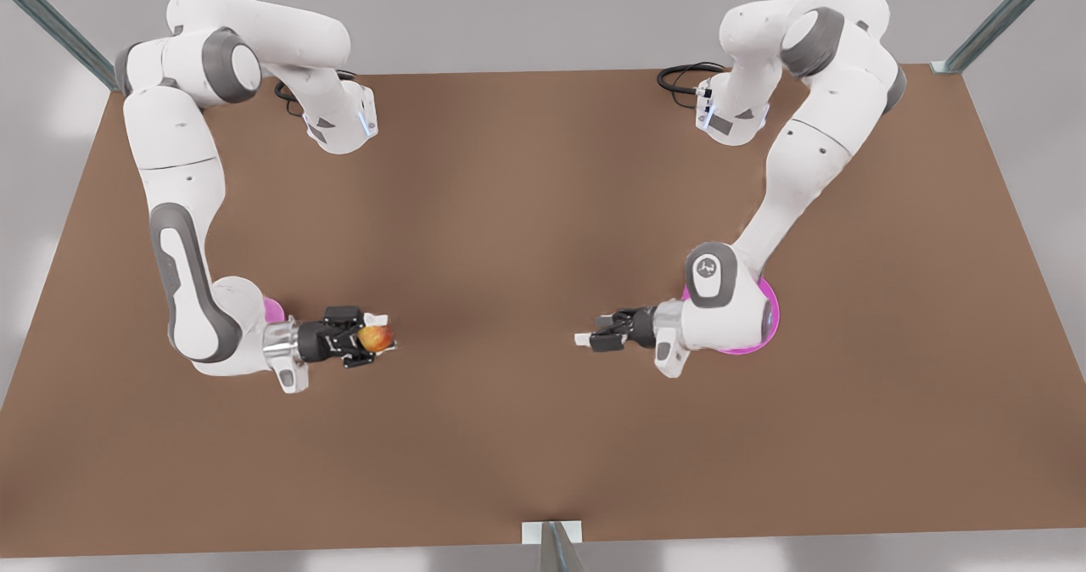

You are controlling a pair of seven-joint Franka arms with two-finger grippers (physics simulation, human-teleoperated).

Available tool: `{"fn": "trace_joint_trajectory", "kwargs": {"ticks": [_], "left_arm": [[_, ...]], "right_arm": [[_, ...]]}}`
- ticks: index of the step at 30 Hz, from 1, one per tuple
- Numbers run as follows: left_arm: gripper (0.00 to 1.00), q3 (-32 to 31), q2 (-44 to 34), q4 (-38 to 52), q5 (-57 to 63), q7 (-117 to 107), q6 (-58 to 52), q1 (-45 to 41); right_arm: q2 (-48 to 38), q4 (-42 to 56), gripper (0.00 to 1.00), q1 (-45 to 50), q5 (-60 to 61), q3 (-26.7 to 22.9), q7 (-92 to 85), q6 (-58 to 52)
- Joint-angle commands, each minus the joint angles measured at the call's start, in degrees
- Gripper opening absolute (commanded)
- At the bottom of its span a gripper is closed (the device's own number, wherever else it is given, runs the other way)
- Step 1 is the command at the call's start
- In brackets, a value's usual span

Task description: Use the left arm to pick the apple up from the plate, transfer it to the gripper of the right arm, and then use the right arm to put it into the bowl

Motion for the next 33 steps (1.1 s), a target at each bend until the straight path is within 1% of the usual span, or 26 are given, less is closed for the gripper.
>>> {"fn": "trace_joint_trajectory", "kwargs": {"ticks": [1, 2, 3, 4, 5, 6, 7, 8, 10, 11, 12, 14, 16, 19, 22, 26, 28, 33], "left_arm": [[1.00, 0.6, -1.1, 4.7, 39.7, -5.8, -23.6, 4.2], [1.00, 0.7, -3.8, 4.7, 41.5, 2.7, -23.9, 8.5], [1.00, 0.5, -7.6, 4.7, 46.3, 9.1, -24.6, 11.2], [1.00, 0.3, -9.6, 4.9, 46.4, 10.4, -24.7, 12.2], [1.00, 3.3, -14.1, 6.0, 46.1, 10.5, -25.1, 10.8], [1.00, 15.0, -20.2, 5.6, 45.2, 10.4, -25.2, 1.4], [1.00, 23.3, -23.9, 5.0, 39.4, 10.4, -27.6, -5.3], [1.00, 25.3, -28.1, 1.8, 39.3, 10.4, -28.3, -7.3], [1.00, 31.4, -33.5, -2.1, 33.5, 10.4, -28.9, -11.8], [1.00, 32.5, -35.6, -3.9, 33.2, 10.4, -29.0, -13.0], [1.00, 32.4, -34.7, -3.1, 31.2, 10.4, -29.7, -12.6], [1.00, 32.4, -31.2, 0.2, 30.9, 10.4, -29.9, -12.7], [1.00, 32.5, -29.5, 0.5, 31.0, 10.6, -29.8, -12.4], [1.00, 32.3, -29.3, 0.5, 30.9, 10.6, -29.8, -12.8], [1.00, 32.2, -28.6, 0.5, 30.9, 10.6, -29.7, -12.9], [1.00, 32.3, -28.3, 0.5, 31.0, 10.6, -29.6, -12.9], [1.00, 32.2, -28.2, 0.5, 31.0, 10.6, -29.6, -12.9], [1.00, 32.2, -27.6, 0.5, 31.0, 10.6, -29.4, -12.8]], "right_arm": [[0.0, 0.4, 0.71, -2.6, -3.9, -0.1, 0.4, -5.0], [0.0, 0.5, 0.72, -4.2, -5.0, -0.2, 0.4, -5.8], [0.0, 1.1, 0.72, -5.8, -6.8, -0.2, 0.4, -8.0], [0.0, 1.2, 0.72, -6.8, -8.5, -0.2, 0.4, -8.7], [0.0, 1.3, 0.72, -8.4, -10.1, -0.2, 0.3, -10.0], [0.0, 1.6, 0.72, -9.5, -11.6, -0.2, 0.0, -10.6], [0.0, 1.6, 0.72, -10.5, -12.8, -0.2, -0.3, -11.3], [0.0, 2.1, 0.72, -11.2, -13.5, -0.2, -0.4, -11.8], [0.0, 2.3, 0.72, -13.1, -15.8, -0.2, -1.3, -12.2], [0.0, 2.5, 0.72, -14.0, -17.4, -0.3, -2.5, -13.1], [0.0, 2.7, 0.72, -14.8, -18.4, -0.3, -2.8, -13.1], [0.4, 3.3, 0.72, -15.4, -20.6, -1.2, -4.9, -13.1], [1.2, 5.1, 0.72, -16.2, -22.7, -1.6, -5.7, -13.1], [2.0, 6.0, 0.72, -17.6, -25.4, -2.8, -9.4, -13.1], [3.5, 7.3, 0.73, -17.6, -26.8, -6.0, -14.1, -13.1], [5.3, 9.5, 0.74, -17.6, -28.4, -6.2, -15.1, -12.4], [7.8, 12.1, 0.74, -17.6, -28.5, -6.3, -15.1, -12.2], [8.7, 12.1, 0.74, -17.6, -30.5, -7.7, -20.6, -11.7]]}}
